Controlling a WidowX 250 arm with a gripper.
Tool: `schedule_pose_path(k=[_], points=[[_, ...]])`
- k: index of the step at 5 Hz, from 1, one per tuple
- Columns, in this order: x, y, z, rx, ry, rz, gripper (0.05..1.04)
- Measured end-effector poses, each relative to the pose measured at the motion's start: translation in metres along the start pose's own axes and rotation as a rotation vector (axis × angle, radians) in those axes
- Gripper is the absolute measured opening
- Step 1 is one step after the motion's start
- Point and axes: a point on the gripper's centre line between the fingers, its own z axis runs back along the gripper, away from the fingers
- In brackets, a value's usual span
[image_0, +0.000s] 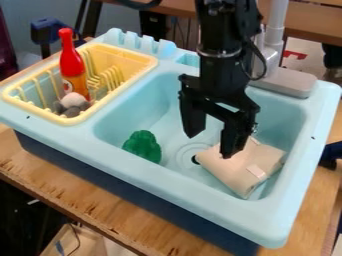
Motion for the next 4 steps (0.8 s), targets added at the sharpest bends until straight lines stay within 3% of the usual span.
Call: schedule_pose_path(k=[2,3,4], points=[[0.005,-0.005,-0.021,-0.034,-0.012,-0.011,1.001],[0.006,-0.014,-0.035,-0.041,0.007,-0.057,1.001],[0.006,-0.019,-0.037,-0.069,-0.002,-0.068,1.001]])
